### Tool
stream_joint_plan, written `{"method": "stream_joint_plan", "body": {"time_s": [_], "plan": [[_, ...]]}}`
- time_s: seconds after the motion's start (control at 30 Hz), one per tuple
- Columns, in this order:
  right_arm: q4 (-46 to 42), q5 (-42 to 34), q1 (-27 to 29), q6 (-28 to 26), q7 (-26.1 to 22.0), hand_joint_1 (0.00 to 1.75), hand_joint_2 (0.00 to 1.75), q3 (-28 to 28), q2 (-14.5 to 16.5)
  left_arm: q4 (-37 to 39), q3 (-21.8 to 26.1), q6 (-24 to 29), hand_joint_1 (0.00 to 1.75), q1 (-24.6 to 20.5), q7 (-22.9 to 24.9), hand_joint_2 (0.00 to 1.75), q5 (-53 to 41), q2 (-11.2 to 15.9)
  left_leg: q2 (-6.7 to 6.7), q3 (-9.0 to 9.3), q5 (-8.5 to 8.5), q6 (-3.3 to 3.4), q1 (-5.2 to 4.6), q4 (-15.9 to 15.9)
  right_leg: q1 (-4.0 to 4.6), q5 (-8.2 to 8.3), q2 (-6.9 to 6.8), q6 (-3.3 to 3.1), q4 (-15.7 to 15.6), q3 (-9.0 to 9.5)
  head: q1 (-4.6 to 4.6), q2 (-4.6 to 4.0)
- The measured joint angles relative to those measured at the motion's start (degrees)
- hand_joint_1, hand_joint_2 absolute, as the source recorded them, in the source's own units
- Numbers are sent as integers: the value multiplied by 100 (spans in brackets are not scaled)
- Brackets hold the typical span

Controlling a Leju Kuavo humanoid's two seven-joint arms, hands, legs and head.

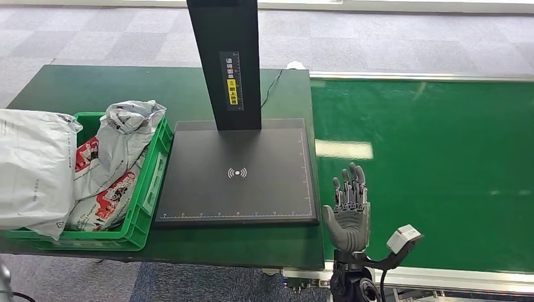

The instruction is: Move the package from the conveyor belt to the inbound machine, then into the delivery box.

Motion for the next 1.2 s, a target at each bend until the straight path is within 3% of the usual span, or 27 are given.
{"method": "stream_joint_plan", "body": {"time_s": [0.17, 0.3, 0.43, 0.53, 0.73, 0.97, 1.1, 1.2], "plan": [[6, 30, -11, 0, 8, 0, 175, -34, 29, -95, -671, 857, 175, -883, 57, 175, -1213, 224, -3, 0, 5, -1, 1, 2, 1, 5, -1, -4, 0, 0, -2, 0], [41, 59, -33, 11, 15, 0, 175, -66, 36, -108, -1414, 1438, 175, -1774, 371, 175, -2156, 444, 0, -3, 7, -2, 3, 2, 2, 7, 0, -5, 1, -1, -3, 0], [106, 62, -99, 58, 13, 0, 175, -102, 35, 20, -2049, 1665, 175, -2612, 661, 175, -2624, 663, 5, -5, 6, -2, 2, 2, 1, 8, 3, -5, 2, -3, -2, 0], [166, 64, -159, 61, 13, 0, 175, -129, 35, 90, -2324, 1751, 175, -2939, 699, 175, -2827, 741, 5, -5, 6, -3, 2, 1, 1, 7, 4, -5, 2, -6, -2, 0], [257, 78, -219, 59, 11, 0, 175, -158, 36, 116, -2723, 2021, 175, -3131, 700, 175, -3748, 795, 2, -7, 6, -3, 2, 1, 2, 7, 2, -6, 2, -6, 0, 0], [320, 80, -229, 58, 11, 0, 175, -161, 36, 113, -2999, 2037, 175, -3193, 752, 175, -4156, 817, 2, -7, 6, -3, 2, 1, 1, 7, 3, -6, 2, -6, -1, 0], [315, 95, -216, 57, 14, 0, 175, -179, 38, 105, -3337, 1683, 175, -3083, 1033, 175, -5292, 988, 3, -7, 5, -3, 2, 1, 1, 7, 3, -6, 2, -6, -2, 0], [267, 127, -157, 59, 33, 0, 175, -211, 40, 30, -3725, 1319, 175, -2755, 1257, 175, -6402, 1249, 10, -7, 4, -5, 1, -1, 1, 7, 8, -6, 2, -7, -2, 0]]}}
